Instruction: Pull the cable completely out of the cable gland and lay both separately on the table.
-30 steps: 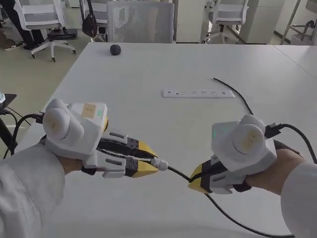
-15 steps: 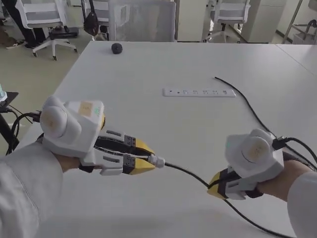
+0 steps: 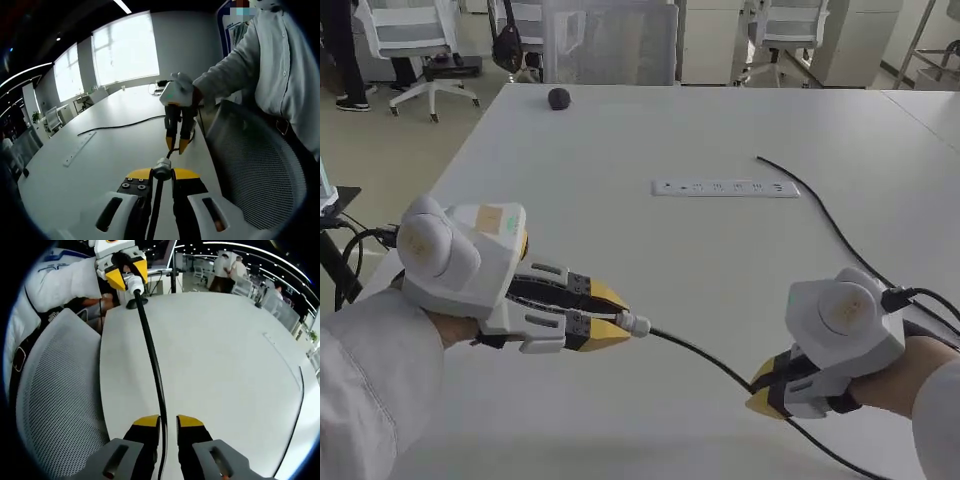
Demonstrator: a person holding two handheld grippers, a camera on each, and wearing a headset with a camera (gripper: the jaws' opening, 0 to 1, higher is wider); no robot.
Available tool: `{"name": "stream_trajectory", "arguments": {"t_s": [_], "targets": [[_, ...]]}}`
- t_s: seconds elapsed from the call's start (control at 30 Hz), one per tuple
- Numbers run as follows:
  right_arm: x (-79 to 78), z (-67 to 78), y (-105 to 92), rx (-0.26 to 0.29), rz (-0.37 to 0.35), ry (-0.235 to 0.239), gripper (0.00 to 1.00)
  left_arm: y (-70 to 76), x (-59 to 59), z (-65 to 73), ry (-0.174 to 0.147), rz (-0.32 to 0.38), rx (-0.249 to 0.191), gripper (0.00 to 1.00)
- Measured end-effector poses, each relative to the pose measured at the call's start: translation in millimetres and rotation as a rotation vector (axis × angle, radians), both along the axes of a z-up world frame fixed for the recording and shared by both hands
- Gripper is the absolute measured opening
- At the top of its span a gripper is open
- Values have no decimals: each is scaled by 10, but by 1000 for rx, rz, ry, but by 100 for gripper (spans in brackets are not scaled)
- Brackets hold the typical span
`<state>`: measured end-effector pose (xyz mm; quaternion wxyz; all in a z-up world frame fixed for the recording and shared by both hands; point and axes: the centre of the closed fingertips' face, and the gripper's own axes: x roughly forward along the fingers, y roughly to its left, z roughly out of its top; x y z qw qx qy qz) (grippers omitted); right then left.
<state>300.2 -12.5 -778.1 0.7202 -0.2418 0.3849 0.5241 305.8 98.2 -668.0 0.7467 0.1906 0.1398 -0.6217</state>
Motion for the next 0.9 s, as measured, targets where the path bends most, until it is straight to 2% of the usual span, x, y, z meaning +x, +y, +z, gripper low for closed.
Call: {"name": "stream_trajectory", "arguments": {"t_s": [0.07,0.23,0.27,0.5,0.7,0.9], "targets": [[-8,72,44,13,9,-11,13,-1,-6,-1,0,-2,0,15],[-46,388,273,75,40,-32,16,-14,-18,-4,1,-5,1,15],[-48,408,290,77,44,-35,16,-18,-19,-4,2,-6,2,15],[-47,787,663,122,128,-116,16,-61,-26,-4,2,-15,1,15],[-11,938,891,139,167,-151,15,-77,-22,-1,1,-19,1,15],[4,916,1017,122,202,-170,12,-69,-23,2,0,-19,3,15]]}}
